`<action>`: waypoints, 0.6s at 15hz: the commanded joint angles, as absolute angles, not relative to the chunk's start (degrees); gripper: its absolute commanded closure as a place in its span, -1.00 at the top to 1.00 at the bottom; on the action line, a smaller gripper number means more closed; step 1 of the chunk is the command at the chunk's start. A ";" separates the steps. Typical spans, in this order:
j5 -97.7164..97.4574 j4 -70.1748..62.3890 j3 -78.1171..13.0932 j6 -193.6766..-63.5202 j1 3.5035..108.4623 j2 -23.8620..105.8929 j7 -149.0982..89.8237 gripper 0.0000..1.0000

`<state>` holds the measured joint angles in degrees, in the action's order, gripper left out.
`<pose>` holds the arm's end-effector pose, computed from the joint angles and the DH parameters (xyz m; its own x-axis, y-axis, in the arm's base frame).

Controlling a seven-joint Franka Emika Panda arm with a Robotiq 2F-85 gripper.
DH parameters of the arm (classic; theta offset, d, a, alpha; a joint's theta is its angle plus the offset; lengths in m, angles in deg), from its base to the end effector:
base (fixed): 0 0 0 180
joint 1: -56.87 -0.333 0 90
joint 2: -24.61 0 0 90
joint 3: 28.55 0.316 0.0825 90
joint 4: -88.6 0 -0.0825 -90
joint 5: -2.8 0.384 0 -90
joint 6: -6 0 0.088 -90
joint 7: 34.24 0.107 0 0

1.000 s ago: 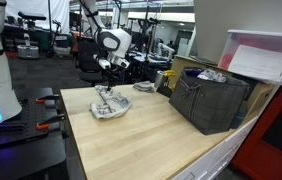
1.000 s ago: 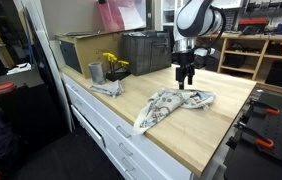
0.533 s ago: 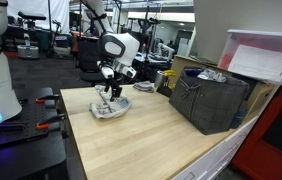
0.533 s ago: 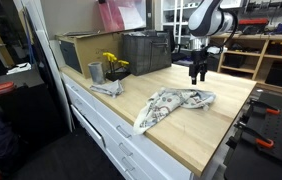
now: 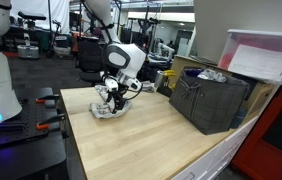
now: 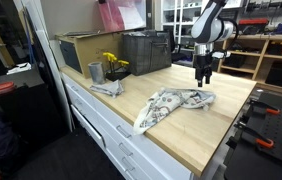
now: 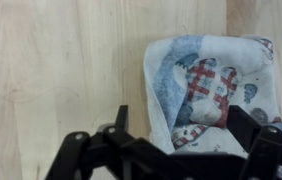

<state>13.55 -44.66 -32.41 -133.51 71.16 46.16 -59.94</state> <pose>0.4630 -0.1534 0.1582 0.9766 -0.0072 -0.2150 -0.0435 -0.9854 -0.1648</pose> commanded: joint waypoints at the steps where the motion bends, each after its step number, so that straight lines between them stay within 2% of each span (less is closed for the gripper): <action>1: 11.07 -41.87 -32.82 -135.13 72.86 51.37 -61.12 1.00; 3: 9.85 -40.75 -33.05 -135.33 73.69 54.05 -60.48 1.00; 4: 9.43 -40.30 -33.08 -135.24 74.20 55.10 -60.39 0.84; 5: 9.21 -39.84 -33.05 -134.99 74.66 55.94 -60.08 0.45; 9: 10.74 -39.92 -32.23 -132.66 77.14 55.48 -59.92 -0.13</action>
<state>10.10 -40.04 -32.98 -134.54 75.24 56.20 -59.90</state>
